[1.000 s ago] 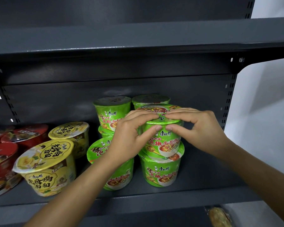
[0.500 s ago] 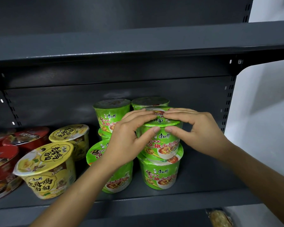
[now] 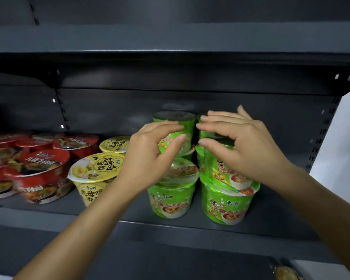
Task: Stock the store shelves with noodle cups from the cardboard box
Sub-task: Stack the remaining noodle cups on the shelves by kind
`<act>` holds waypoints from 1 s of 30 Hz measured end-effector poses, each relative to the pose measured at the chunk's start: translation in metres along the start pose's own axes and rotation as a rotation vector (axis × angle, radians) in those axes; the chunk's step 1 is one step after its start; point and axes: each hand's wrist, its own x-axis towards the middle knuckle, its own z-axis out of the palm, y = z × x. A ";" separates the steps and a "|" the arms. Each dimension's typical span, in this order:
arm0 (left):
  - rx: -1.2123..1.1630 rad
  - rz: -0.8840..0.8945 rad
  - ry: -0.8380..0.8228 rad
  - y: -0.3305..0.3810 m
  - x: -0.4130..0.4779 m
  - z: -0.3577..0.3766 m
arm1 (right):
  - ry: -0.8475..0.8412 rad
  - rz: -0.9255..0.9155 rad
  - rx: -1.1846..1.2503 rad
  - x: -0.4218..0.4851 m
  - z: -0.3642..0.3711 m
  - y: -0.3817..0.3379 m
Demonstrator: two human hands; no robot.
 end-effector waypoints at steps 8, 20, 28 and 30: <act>0.203 -0.111 -0.019 -0.031 -0.049 -0.103 | -0.118 -0.147 0.084 0.028 0.053 -0.097; 0.526 -0.453 -0.169 -0.093 -0.211 -0.307 | -0.412 -0.251 0.299 0.030 0.205 -0.307; 0.631 -0.714 -0.251 -0.142 -0.314 -0.393 | -0.653 -0.355 0.359 0.019 0.306 -0.420; 0.637 -0.759 -0.255 -0.159 -0.333 -0.407 | -0.701 -0.382 0.377 0.019 0.330 -0.443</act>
